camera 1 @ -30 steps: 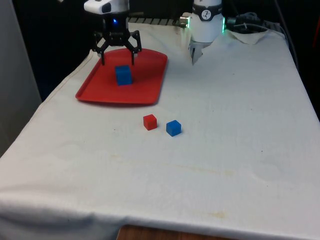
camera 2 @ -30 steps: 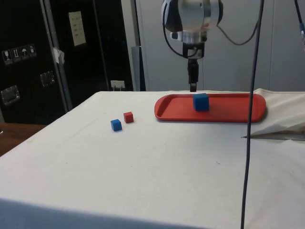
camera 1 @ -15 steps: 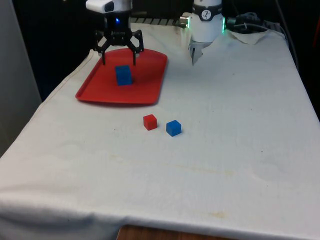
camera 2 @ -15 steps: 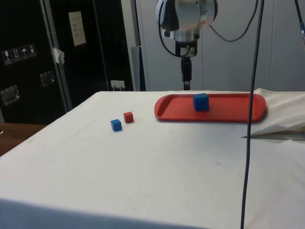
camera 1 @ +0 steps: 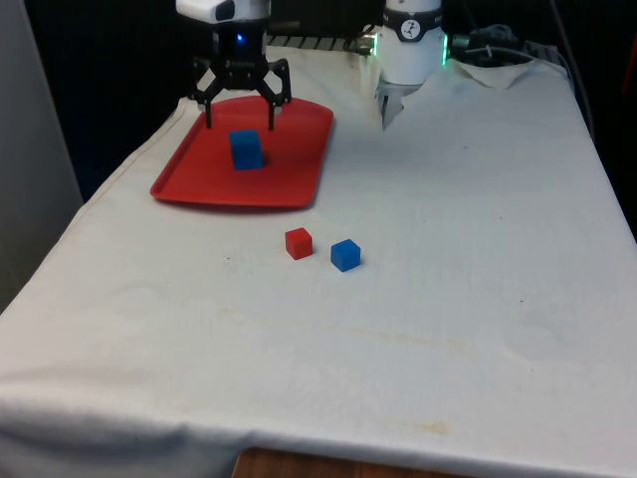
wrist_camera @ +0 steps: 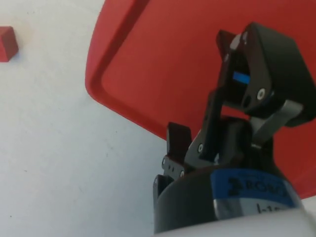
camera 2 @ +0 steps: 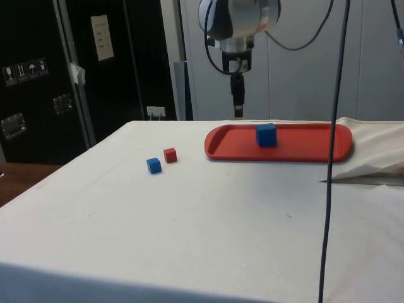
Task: Pick up the largest block and place it onto the tray.
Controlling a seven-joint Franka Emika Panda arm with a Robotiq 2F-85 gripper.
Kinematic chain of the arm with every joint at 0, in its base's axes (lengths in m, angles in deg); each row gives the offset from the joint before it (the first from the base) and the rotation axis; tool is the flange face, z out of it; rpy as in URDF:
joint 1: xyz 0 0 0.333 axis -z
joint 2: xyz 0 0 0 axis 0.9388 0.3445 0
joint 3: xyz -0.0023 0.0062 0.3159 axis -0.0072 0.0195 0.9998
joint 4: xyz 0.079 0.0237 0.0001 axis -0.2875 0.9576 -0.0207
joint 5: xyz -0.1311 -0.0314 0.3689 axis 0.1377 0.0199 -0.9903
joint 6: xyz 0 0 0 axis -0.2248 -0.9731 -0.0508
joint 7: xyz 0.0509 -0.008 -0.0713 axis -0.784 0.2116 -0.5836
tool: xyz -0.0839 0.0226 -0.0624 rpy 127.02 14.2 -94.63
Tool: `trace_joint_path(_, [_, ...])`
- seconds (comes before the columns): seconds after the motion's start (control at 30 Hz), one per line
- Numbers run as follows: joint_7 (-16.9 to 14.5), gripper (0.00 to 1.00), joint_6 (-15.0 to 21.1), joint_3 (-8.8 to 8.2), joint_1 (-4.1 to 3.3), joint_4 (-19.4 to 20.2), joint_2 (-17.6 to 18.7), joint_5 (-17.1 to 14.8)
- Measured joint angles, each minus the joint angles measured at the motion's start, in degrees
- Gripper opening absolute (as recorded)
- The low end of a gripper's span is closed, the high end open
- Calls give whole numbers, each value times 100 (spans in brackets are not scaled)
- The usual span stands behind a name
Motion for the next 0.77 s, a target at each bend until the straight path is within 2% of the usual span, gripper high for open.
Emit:
trace_joint_path(0.23, [344,100,-29,6,-80,-86,-57,344])
trace_joint_path(0.77, [1100,100,-218,40,-206,-321,-229,1123])
